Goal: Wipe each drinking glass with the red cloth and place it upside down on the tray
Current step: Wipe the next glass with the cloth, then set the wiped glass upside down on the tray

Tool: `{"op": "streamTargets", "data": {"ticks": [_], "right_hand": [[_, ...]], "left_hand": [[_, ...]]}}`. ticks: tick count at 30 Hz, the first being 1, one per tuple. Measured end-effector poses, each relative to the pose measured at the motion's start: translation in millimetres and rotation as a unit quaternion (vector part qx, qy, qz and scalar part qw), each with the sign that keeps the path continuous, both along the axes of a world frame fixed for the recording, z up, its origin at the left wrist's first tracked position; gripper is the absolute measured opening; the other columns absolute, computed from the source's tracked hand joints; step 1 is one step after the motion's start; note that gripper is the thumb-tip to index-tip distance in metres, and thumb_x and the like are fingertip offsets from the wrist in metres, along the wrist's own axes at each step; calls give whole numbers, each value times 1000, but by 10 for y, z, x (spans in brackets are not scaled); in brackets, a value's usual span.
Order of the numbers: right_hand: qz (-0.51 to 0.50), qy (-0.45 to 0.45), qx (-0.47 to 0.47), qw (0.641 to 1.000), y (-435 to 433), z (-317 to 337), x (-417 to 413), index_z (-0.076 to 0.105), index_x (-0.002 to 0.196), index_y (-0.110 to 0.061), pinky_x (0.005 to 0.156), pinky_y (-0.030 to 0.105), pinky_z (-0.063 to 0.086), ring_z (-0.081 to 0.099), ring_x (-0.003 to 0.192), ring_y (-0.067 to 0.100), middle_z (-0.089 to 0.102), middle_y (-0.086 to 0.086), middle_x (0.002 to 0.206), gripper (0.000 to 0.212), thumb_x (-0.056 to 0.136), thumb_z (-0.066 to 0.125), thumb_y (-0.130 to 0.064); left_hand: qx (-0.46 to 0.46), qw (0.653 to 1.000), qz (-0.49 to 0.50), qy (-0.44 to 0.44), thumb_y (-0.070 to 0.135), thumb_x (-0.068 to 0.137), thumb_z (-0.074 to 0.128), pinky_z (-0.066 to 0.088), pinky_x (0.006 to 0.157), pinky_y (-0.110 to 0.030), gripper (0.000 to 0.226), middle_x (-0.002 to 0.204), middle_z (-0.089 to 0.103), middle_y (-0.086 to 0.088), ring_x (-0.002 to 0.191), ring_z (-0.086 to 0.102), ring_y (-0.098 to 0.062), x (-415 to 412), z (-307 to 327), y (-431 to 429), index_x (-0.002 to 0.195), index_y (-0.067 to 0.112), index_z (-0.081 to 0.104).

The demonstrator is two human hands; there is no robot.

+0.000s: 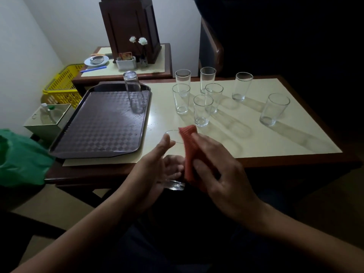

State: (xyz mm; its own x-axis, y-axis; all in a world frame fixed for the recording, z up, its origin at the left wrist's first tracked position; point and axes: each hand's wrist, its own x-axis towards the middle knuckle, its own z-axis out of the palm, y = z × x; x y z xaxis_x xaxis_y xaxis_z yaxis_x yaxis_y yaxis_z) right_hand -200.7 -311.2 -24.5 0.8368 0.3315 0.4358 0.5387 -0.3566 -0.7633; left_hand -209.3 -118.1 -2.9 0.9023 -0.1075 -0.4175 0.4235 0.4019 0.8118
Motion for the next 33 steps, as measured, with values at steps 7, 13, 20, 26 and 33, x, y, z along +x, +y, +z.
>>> {"op": "streamTargets", "data": {"ticks": [7,13,20,26,33], "right_hand": [[43,-176,-67,981,54,-55,-60,70,138,-9,108,44,52,60,129,33,54,19,153,34,106,64,-19],[83,-246,-111,959,31,-71,-102,77,126,-3,105,47,52,63,123,39,61,22,145,32,95,70,4],[4,-165,-57,985,-40,-105,76,71,135,-4,103,46,55,61,128,33,57,21,149,35,100,65,1],[80,-135,-35,987,-37,-223,135,74,131,-6,100,31,56,70,115,22,62,14,142,29,102,68,-6],[-41,-9,25,999,-152,-294,496,77,126,-19,94,24,58,66,124,4,72,-8,128,39,91,81,-3]], "left_hand": [[-78,994,-73,38,57,103,47,52,84,-41,67,118,66,-24,99,61,-37,-51,80,128,135,0,61],[-90,994,-17,55,50,104,43,58,88,-42,59,121,71,-25,101,73,-34,18,19,92,124,2,72],[-110,993,-34,30,53,103,52,36,100,-43,53,127,45,-17,101,48,-32,-3,39,64,131,10,65],[-124,987,-25,94,60,104,38,61,75,-37,72,96,73,-24,81,73,-30,11,-7,105,113,-5,69],[-50,996,21,66,19,69,71,52,78,-40,53,95,69,-20,78,66,-29,142,73,328,118,1,58]]}}
